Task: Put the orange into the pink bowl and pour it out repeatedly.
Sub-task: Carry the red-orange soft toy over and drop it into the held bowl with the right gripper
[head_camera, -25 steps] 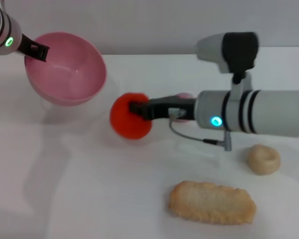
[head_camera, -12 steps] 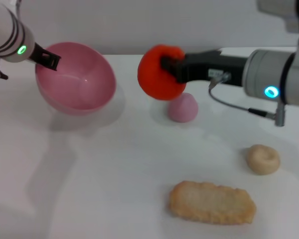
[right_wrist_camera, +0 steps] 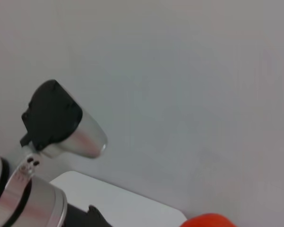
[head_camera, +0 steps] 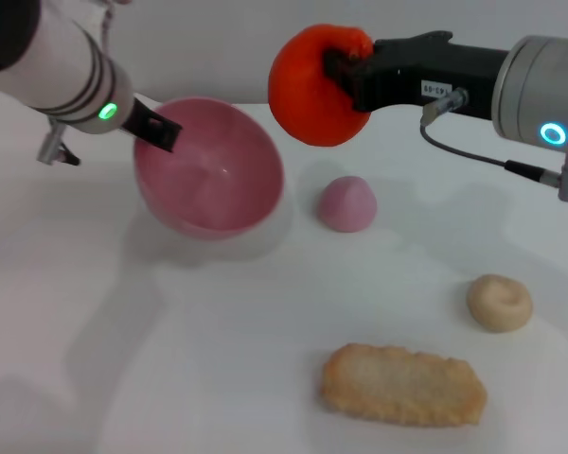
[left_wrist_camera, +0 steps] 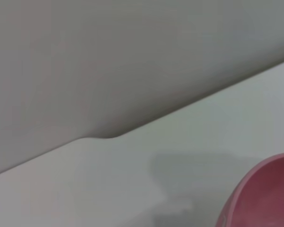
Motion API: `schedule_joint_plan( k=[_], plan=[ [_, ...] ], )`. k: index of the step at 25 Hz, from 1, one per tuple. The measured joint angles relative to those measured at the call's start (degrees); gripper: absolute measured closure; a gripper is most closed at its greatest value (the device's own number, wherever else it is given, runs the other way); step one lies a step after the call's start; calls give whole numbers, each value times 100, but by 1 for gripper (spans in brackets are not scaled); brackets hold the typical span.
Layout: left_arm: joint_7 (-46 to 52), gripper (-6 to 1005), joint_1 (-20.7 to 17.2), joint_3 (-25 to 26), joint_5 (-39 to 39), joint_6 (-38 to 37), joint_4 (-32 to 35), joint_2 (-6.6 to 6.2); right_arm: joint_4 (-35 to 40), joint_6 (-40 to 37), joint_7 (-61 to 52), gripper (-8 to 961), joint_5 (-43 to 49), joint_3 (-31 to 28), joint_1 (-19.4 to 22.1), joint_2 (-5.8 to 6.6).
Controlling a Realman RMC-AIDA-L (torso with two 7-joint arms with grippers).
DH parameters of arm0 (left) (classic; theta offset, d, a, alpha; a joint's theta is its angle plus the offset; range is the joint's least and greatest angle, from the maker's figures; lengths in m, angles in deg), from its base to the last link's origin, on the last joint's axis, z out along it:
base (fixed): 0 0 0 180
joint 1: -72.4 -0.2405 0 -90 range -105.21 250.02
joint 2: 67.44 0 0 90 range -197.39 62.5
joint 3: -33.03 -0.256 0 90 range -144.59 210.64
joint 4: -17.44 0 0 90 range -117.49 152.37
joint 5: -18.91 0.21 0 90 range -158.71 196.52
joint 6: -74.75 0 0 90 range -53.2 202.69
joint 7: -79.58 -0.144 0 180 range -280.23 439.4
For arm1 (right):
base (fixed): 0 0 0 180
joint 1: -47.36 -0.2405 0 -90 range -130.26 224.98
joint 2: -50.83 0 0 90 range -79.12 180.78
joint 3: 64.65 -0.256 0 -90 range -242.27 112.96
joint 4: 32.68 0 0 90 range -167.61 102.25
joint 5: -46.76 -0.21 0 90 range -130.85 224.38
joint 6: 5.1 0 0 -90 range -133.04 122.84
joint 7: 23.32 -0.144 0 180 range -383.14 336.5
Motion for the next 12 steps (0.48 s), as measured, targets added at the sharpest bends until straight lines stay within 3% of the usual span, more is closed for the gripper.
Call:
schedule_joint_plan(
  k=[12],
  plan=[
    [-3,936,98,-322,-392,-112,22,19,-525,-84,-12,845,-13,68,-203,17]
  ],
)
